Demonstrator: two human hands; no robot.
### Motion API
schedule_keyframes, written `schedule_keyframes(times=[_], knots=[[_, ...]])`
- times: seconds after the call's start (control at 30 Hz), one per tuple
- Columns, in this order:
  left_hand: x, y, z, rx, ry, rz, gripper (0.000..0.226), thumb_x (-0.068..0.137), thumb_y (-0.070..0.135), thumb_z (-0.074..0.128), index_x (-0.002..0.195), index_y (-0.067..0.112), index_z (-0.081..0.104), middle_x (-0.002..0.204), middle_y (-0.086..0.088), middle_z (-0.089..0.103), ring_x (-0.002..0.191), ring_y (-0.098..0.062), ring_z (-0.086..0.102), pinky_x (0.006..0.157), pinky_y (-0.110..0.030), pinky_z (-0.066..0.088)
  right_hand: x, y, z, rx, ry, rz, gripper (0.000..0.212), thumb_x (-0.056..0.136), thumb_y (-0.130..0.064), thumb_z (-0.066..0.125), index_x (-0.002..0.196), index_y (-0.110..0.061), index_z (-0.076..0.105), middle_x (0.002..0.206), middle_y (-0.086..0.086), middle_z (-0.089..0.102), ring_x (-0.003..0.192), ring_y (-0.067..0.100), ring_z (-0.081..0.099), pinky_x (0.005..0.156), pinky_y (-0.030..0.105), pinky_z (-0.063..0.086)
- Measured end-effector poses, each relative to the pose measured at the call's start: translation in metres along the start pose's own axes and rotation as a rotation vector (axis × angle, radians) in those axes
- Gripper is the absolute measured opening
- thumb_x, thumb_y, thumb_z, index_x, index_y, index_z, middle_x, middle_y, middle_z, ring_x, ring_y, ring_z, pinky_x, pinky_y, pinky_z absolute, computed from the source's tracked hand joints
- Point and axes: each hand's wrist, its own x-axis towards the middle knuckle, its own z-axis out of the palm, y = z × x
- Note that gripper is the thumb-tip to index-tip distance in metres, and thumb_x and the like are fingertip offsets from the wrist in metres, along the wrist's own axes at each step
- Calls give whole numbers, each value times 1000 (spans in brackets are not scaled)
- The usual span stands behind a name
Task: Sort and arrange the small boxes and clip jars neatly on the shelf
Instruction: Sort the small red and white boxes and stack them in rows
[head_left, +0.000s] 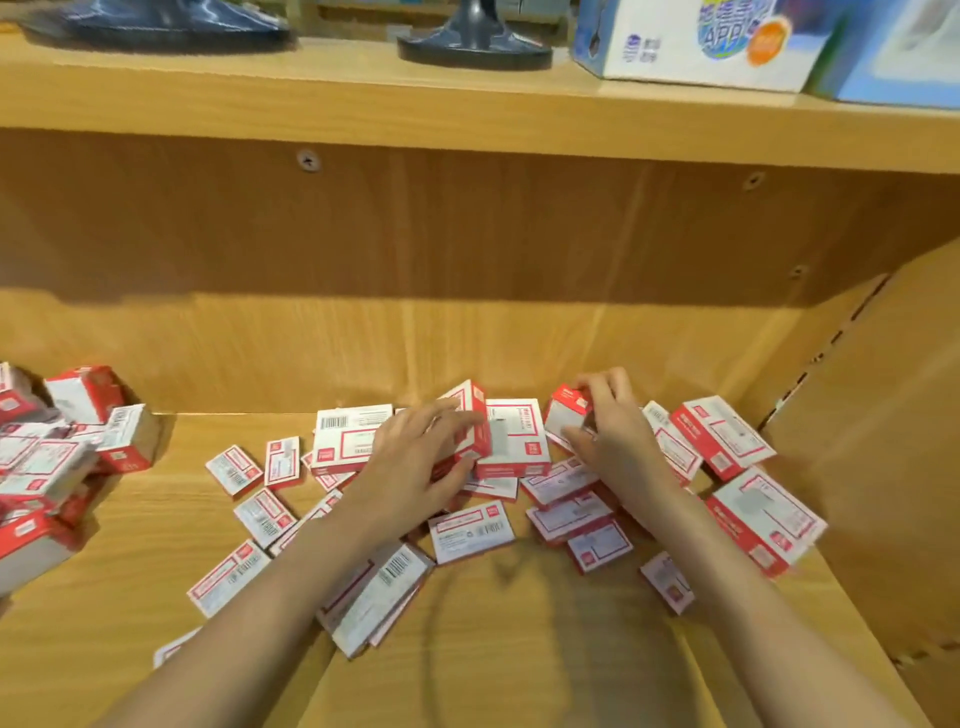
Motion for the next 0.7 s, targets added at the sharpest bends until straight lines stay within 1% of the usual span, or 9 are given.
schedule_keyframes(times=[0.07, 0.2, 0.3, 0.37, 0.43, 0.5, 0.57, 0.63, 0.7], knots=[[5, 4, 0, 21, 23, 3, 49, 83, 50, 38, 123, 25, 51, 133, 1, 46, 122, -20, 40, 101, -41, 31, 1, 5, -14, 69, -14, 87, 30, 80, -6, 65, 107, -12, 54, 102, -1, 42, 71, 3, 47, 66, 14, 35], [14, 26, 7, 54, 71, 72, 52, 79, 47, 42, 121, 19, 53, 130, -3, 51, 120, -22, 43, 99, -38, 31, -9, 18, -42, 108, 11, 156, 26, 77, -6, 69, 93, -22, 55, 98, -1, 48, 63, 3, 47, 60, 9, 37], [19, 51, 17, -13, 45, 155, 56, 79, 49, 49, 129, 23, 44, 131, -1, 49, 118, -15, 40, 100, -32, 30, -29, 20, -64, 223, 38, 198, 29, 75, -5, 71, 89, -25, 56, 92, -3, 50, 65, 4, 47, 60, 9, 37], [21, 72, 25, -173, -77, 150, 64, 80, 48, 59, 136, 26, 37, 132, 4, 47, 116, -6, 42, 99, -19, 33, -47, 14, -73, 379, 9, 137, 29, 74, -3, 73, 90, -22, 58, 91, -3, 54, 67, 10, 50, 62, 13, 40], [19, 87, 34, -300, -176, 137, 67, 80, 36, 67, 135, 36, 31, 127, 9, 48, 108, 3, 46, 90, -9, 36, -65, 7, -71, 479, -79, 48, 26, 76, -1, 71, 91, -20, 60, 96, -1, 58, 77, 10, 57, 68, 16, 46], [14, 90, 44, -276, -196, 175, 67, 80, 28, 66, 133, 43, 28, 125, 10, 47, 109, 2, 45, 89, -11, 37, -77, 5, -65, 523, -187, 53, 21, 81, -3, 65, 93, -20, 61, 103, -4, 61, 86, 4, 61, 72, 14, 48], [6, 85, 47, -205, -171, 199, 62, 79, 30, 61, 133, 41, 31, 126, 6, 49, 112, -5, 46, 90, -19, 38, -82, 12, -63, 486, -217, 64, 19, 85, -5, 61, 96, -21, 63, 106, -6, 63, 93, 1, 62, 77, 13, 48], [-1, 80, 42, -172, -113, 157, 58, 79, 34, 58, 129, 44, 29, 124, 8, 50, 108, -4, 48, 87, -22, 40, -79, 30, -67, 242, -107, 39, 21, 86, -7, 60, 103, -18, 63, 112, -3, 62, 101, 5, 58, 85, 13, 44], [-7, 77, 34, -186, -2, 93, 57, 79, 37, 61, 128, 41, 34, 121, 13, 50, 106, -2, 49, 85, -19, 42, -70, 47, -71, -20, -29, 30, 32, 84, -10, 64, 115, -14, 58, 124, 2, 56, 114, 15, 49, 94, 16, 31]])
